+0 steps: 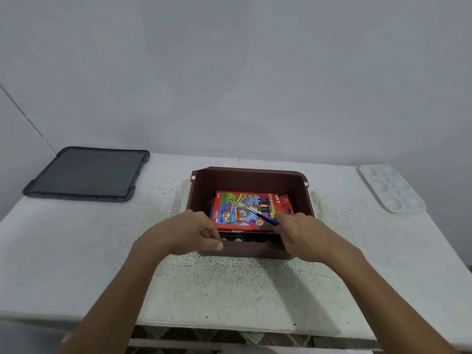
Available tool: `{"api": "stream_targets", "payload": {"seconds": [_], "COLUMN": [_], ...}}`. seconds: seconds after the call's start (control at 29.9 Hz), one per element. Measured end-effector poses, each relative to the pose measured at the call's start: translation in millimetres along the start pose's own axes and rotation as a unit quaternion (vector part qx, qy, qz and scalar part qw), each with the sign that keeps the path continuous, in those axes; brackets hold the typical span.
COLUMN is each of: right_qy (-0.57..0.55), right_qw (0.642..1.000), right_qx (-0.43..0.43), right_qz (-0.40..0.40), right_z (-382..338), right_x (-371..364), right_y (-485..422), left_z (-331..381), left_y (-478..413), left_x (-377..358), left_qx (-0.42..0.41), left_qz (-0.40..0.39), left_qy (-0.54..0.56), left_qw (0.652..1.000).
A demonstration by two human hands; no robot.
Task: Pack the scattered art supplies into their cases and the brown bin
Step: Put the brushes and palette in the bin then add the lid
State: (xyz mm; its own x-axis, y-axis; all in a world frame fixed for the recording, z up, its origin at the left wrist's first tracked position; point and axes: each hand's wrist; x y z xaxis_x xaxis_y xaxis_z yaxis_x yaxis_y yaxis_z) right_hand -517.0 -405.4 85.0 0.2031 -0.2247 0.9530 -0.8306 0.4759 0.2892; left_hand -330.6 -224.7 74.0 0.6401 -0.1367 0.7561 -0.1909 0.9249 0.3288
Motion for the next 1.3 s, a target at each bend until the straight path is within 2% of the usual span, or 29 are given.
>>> {"api": "stream_targets", "payload": {"seconds": [0.07,0.13,0.27,0.37,0.57,0.8,1.07,1.3], "right_qy": [-0.006,-0.011,-0.038,-0.025,0.017,0.109,0.003,0.092], "right_qw": [1.0,1.0,0.998,0.997,0.996,0.985,0.991,0.984], "right_qx": [-0.003,-0.002,-0.003,-0.007,-0.007,0.05,0.026,0.043], "right_qz": [-0.006,0.005,0.039,0.072,0.087,0.121,0.131,0.146], "right_z": [0.5,-0.2,-2.3,-5.2,-15.1,-16.9,-10.7,-12.1], "right_x": [3.1,5.8,12.2,14.3,1.1,-26.8,-36.7,-42.1], "right_y": [-0.3,-1.7,-14.0,-32.5,-77.1,-110.9,-115.1,-104.3], "left_z": [-1.4,-5.2,-21.1,-36.3,-49.2,-58.2,-58.8,-60.2], "left_y": [-1.0,-3.3,-18.9,-38.3,-69.1,-61.7,-63.2,-65.2], "left_x": [1.9,2.3,3.3,4.8,3.1,-4.0,-5.7,-6.4], "left_qx": [-0.001,-0.022,-0.092,-0.083,-0.012,-0.038,-0.039,-0.045], "left_qz": [0.038,0.112,0.302,0.372,0.367,0.379,0.386,0.396], "left_qy": [0.013,0.014,-0.019,-0.025,-0.044,-0.089,-0.115,-0.11], "left_qw": [0.999,0.993,0.949,0.924,0.929,0.92,0.914,0.911]}}
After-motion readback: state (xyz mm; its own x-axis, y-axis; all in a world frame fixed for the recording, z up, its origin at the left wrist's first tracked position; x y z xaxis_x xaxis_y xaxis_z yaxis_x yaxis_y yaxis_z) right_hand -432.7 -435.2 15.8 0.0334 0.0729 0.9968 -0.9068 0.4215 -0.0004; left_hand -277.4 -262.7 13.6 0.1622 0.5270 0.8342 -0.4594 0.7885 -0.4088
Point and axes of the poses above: each hand's wrist, its own y-axis away from the middle knuckle, its own x-axis out of the back of the hand, z = x × y, and after that the axes turned 8 degrees about -x, right-handed
